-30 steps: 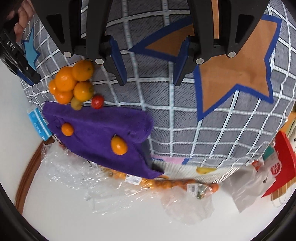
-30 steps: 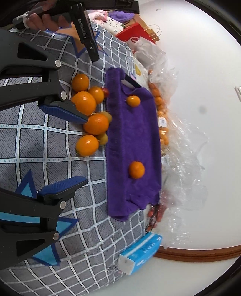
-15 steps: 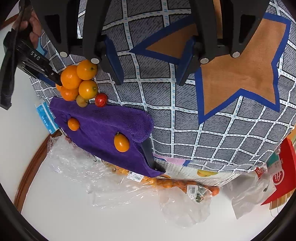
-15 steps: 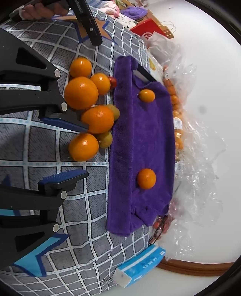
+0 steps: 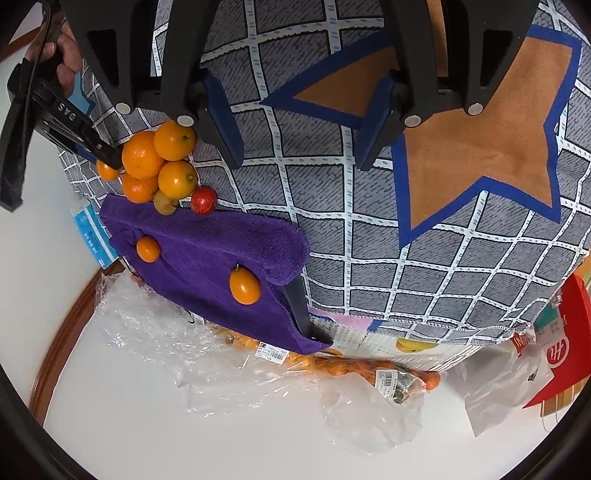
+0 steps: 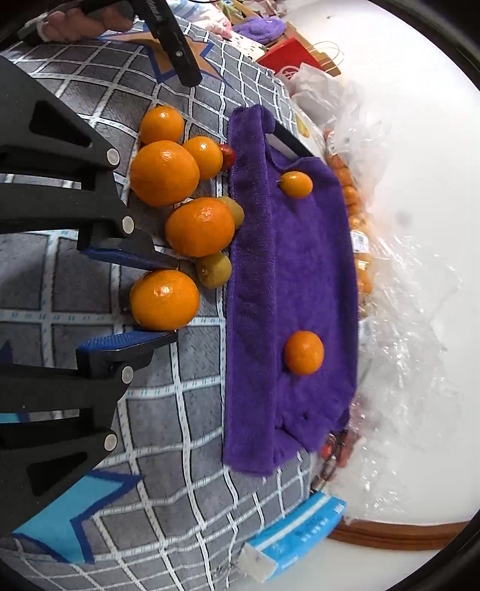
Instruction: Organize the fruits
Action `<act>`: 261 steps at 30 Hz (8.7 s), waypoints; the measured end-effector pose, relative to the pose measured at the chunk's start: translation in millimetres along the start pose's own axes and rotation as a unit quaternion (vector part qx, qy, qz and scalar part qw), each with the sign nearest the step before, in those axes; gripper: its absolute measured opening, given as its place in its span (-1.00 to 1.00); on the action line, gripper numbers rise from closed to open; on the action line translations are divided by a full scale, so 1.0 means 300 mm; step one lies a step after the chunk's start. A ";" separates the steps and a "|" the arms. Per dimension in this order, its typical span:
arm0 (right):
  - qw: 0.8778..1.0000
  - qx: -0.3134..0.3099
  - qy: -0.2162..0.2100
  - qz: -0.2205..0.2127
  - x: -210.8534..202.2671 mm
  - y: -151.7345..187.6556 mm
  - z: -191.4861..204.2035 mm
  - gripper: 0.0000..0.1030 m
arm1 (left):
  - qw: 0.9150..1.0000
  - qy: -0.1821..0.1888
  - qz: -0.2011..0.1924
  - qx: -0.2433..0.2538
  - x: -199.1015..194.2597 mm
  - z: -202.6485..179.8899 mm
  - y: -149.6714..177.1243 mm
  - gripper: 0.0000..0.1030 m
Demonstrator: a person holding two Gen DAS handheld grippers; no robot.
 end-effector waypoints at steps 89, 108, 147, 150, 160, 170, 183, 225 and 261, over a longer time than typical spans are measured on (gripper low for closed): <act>0.996 0.076 0.003 -0.050 -0.122 0.058 -0.165 -0.38 | 0.996 0.027 -0.085 0.008 -0.092 -0.054 -0.027 -0.38; 0.993 0.094 0.024 -0.073 -0.157 0.056 -0.198 -0.38 | 0.993 0.006 -0.115 -0.013 -0.118 -0.021 -0.042 -0.38; 0.991 0.073 -0.001 -0.111 0.044 -0.332 -0.175 -0.38 | 0.996 0.026 -0.084 0.008 0.136 -0.174 -0.339 -0.38; 0.992 0.070 0.013 -0.104 0.065 -0.324 -0.190 -0.38 | 0.997 0.032 -0.077 0.005 0.158 -0.180 -0.332 -0.38; 0.992 0.082 0.013 -0.092 0.104 -0.300 -0.216 -0.38 | 0.996 0.042 -0.074 0.022 0.171 -0.216 -0.324 -0.38; 0.996 0.065 0.012 -0.065 0.162 -0.283 -0.177 -0.38 | 0.997 0.063 -0.044 0.007 0.200 -0.215 -0.313 -0.38; 0.998 0.044 0.024 -0.048 0.183 -0.276 -0.161 -0.38 | 0.997 0.058 -0.024 0.046 0.230 -0.261 -0.278 -0.38; 0.997 0.036 0.035 -0.054 0.167 -0.279 -0.149 -0.09 | 0.997 0.023 -0.009 0.073 0.285 -0.265 -0.261 -0.38; 0.992 0.030 0.047 -0.110 0.070 -0.308 -0.126 0.08 | 0.993 0.060 -0.083 0.065 0.132 -0.272 -0.309 -0.08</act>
Point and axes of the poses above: each gripper's, at about its wrist camera, not at the fingertips, and x roughly the way its jaws point, z to its left, y to its underside, the point moved 7 cm from there along x, roughly the way its jaws point, and after that the axes turned 4 degrees about -x, right-handed, at the moved point
